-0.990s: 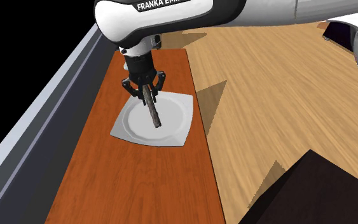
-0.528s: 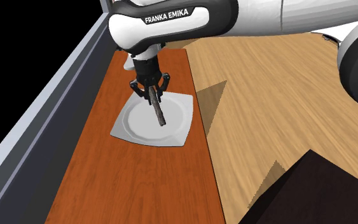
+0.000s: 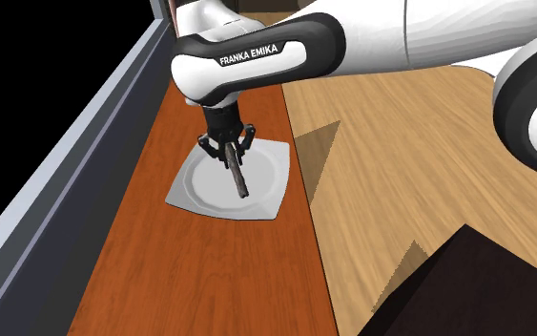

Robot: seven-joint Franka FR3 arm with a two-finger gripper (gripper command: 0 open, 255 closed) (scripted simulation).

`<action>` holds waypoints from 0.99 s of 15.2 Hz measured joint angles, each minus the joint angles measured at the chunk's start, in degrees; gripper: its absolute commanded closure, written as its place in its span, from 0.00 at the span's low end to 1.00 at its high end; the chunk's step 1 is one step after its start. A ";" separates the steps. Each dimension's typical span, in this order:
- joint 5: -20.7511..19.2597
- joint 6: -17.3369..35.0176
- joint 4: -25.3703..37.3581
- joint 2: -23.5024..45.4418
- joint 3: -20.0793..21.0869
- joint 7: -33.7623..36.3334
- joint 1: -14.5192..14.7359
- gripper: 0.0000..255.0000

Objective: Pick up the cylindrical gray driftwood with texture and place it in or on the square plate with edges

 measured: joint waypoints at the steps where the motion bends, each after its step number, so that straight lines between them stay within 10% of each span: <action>1: -0.01 0.26 -0.20 0.08 -0.01 -0.03 -0.04 1.00; 7: -0.03 0.55 -0.22 0.33 -0.04 -0.06 -0.05 1.00; 8: -0.03 0.55 -0.22 0.34 -0.04 -0.06 -0.05 0.00; 15: -0.02 -0.42 0.90 0.45 -0.04 -0.13 0.02 0.00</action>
